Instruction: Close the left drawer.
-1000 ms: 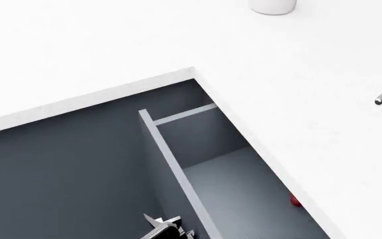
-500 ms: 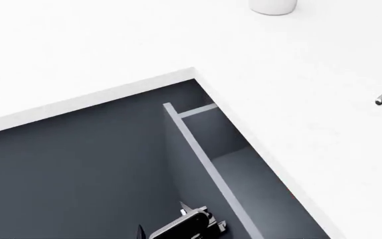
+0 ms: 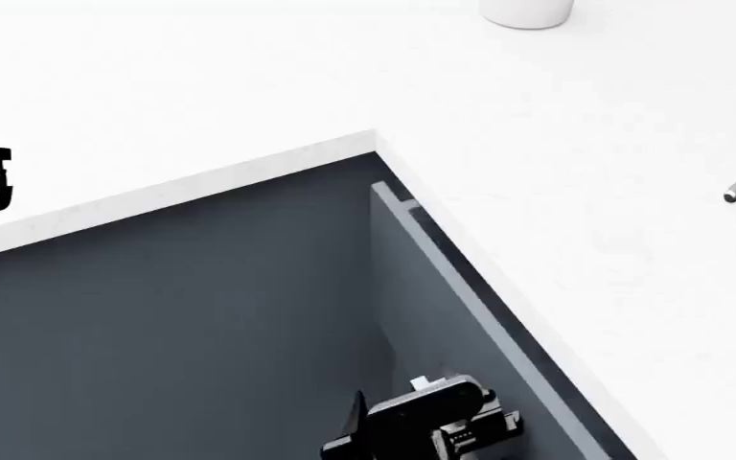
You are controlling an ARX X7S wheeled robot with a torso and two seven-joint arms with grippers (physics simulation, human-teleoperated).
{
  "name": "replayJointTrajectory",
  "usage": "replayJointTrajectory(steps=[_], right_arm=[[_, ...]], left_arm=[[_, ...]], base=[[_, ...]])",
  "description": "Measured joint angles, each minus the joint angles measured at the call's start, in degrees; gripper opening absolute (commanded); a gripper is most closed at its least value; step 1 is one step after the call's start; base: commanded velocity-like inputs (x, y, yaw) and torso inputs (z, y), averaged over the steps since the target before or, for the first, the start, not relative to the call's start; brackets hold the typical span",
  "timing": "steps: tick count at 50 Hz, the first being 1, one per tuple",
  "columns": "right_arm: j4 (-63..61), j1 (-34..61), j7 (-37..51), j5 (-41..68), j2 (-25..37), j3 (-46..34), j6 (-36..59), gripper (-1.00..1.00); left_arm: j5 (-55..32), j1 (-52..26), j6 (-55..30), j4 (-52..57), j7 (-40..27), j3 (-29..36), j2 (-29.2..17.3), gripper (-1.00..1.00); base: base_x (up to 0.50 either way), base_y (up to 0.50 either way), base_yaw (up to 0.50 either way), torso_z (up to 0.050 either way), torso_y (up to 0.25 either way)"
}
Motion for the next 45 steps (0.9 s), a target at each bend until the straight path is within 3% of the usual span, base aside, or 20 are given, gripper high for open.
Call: replayJointTrajectory(steps=[9,22,45], right_arm=[[0.4,0.6,0.6,-5.0,1.1,9.2,0.8,1.0],[0.8,1.1,1.9,-7.5,3.6,16.6,1.4,1.0],[0.8,1.3,2.5,-10.7,6.6,17.6,1.9,1.0]], left_arm=[[0.0,-0.1,0.0,-0.5,0.6,-0.1,1.0,1.0],[0.0,-0.3,0.0,-1.1,1.6,-0.4,2.4,1.0],[0.4,0.0,-0.5,-0.8,1.9,-0.8,3.1,1.0]], base=[[0.0,0.0,0.0,0.0,0.0],[0.0,0.0,0.0,0.0,0.0],[0.0,0.0,0.0,0.0,0.0]])
